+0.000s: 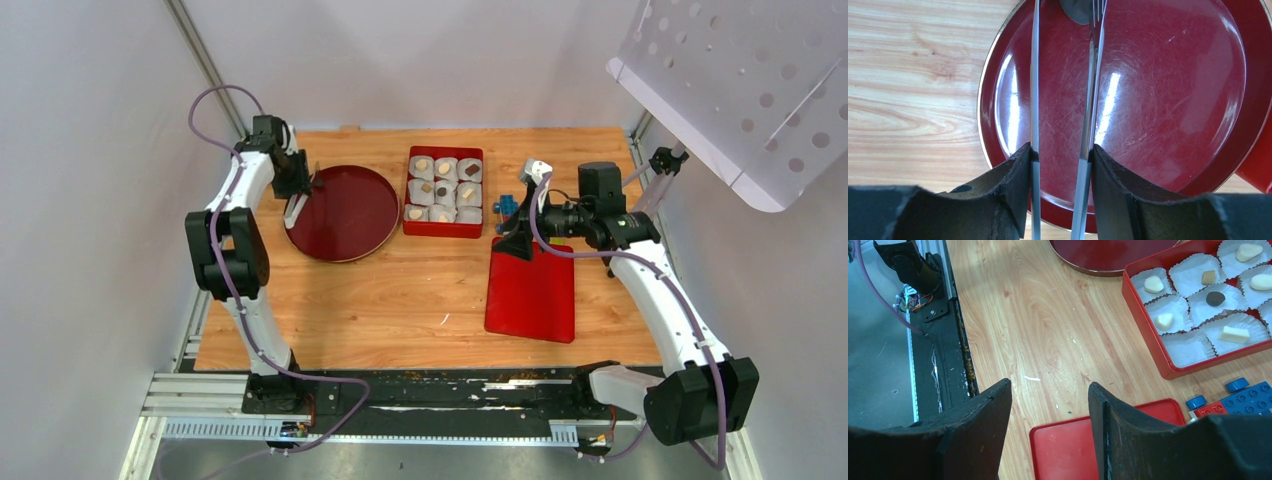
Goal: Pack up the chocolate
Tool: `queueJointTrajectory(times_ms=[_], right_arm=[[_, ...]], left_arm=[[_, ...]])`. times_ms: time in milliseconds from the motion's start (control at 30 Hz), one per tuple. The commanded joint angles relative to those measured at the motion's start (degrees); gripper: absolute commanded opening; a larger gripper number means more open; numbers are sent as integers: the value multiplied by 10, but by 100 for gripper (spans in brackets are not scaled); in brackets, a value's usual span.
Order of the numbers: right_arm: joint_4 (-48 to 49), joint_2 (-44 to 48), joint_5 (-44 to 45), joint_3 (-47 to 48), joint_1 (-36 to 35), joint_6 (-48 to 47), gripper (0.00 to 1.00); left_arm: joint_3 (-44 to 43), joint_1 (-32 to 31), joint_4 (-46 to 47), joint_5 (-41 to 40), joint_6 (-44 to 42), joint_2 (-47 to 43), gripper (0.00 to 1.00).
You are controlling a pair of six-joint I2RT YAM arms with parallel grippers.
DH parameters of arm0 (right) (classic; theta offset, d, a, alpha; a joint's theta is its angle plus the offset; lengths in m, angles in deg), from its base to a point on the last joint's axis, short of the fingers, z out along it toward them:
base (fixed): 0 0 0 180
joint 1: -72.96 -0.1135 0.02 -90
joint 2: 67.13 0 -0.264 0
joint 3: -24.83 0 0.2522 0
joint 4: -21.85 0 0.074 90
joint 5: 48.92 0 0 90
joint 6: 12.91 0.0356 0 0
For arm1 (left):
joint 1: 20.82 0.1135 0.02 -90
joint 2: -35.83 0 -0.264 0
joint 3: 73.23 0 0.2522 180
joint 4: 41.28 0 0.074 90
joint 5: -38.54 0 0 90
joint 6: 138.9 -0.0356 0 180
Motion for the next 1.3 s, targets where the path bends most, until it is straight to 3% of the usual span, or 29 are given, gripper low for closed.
queueJointTrajectory(times_ms=[0, 400, 767, 1267], right_arm=[[21, -2, -8, 6, 2, 3, 58], [39, -10, -15, -2, 2, 10, 58], [37, -6, -16, -7, 2, 9, 58], [27, -11, -8, 7, 1, 9, 58]], left_arm=[[7, -5, 17, 9, 10, -31, 49], [39, -4, 5, 42, 6, -79, 41], [50, -7, -2, 43, 60, -73, 51], [19, -7, 4, 38, 83, -19, 55]])
